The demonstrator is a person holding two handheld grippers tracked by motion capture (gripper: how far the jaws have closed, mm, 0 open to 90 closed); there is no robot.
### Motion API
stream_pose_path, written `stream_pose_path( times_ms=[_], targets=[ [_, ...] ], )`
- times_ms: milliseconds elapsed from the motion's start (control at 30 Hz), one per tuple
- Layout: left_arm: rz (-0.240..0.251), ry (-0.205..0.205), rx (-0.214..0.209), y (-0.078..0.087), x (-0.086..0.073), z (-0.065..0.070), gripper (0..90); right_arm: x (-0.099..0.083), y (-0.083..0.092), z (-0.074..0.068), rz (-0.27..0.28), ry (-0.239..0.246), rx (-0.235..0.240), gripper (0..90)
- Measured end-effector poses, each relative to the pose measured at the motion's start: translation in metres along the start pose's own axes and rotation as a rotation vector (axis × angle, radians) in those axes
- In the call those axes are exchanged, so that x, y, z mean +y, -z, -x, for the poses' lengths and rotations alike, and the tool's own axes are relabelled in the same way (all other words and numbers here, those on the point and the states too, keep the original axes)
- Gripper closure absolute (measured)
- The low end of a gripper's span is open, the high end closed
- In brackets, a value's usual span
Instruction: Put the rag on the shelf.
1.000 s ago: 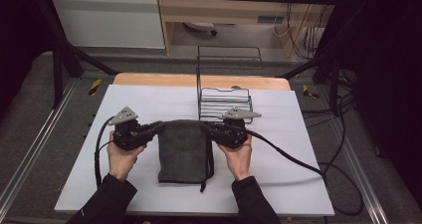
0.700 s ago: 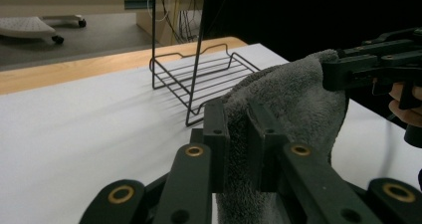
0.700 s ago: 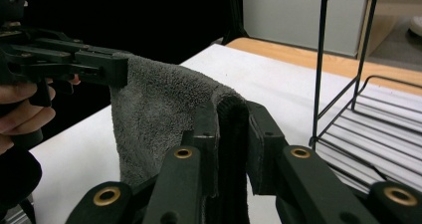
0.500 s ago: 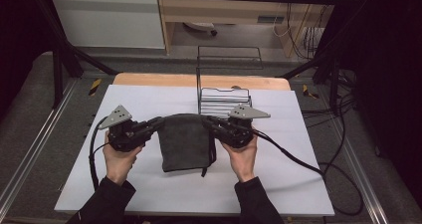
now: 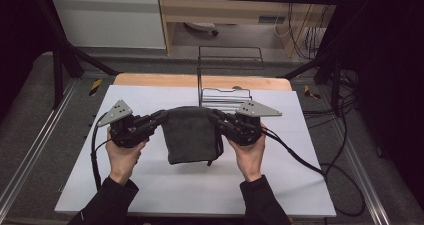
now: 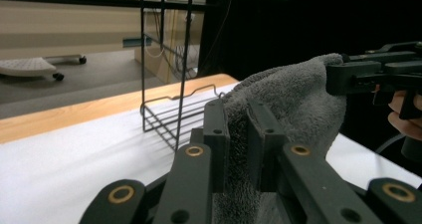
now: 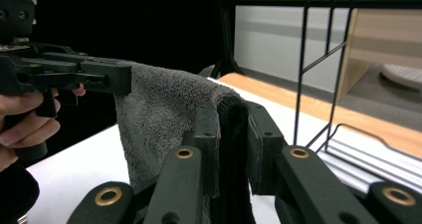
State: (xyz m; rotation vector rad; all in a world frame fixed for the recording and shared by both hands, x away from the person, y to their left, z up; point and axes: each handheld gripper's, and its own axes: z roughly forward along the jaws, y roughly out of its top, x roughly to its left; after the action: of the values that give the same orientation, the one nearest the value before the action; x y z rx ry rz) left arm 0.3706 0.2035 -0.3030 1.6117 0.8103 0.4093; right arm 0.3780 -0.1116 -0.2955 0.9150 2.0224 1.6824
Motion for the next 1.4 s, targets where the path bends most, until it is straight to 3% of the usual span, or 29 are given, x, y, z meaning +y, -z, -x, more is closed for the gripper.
stream_pose_path(
  times_ms=[833,1400],
  targets=[
    [0.120,-0.006,-0.052,-0.043,0.051,0.026,80.3,0.033,0.044,0.017,0.138,0.039,-0.111,79.1],
    [0.180,-0.042,-0.064,-0.068,0.092,0.040,80.3,0.062,0.063,0.032,0.237,0.042,-0.186,79.8]
  ],
)
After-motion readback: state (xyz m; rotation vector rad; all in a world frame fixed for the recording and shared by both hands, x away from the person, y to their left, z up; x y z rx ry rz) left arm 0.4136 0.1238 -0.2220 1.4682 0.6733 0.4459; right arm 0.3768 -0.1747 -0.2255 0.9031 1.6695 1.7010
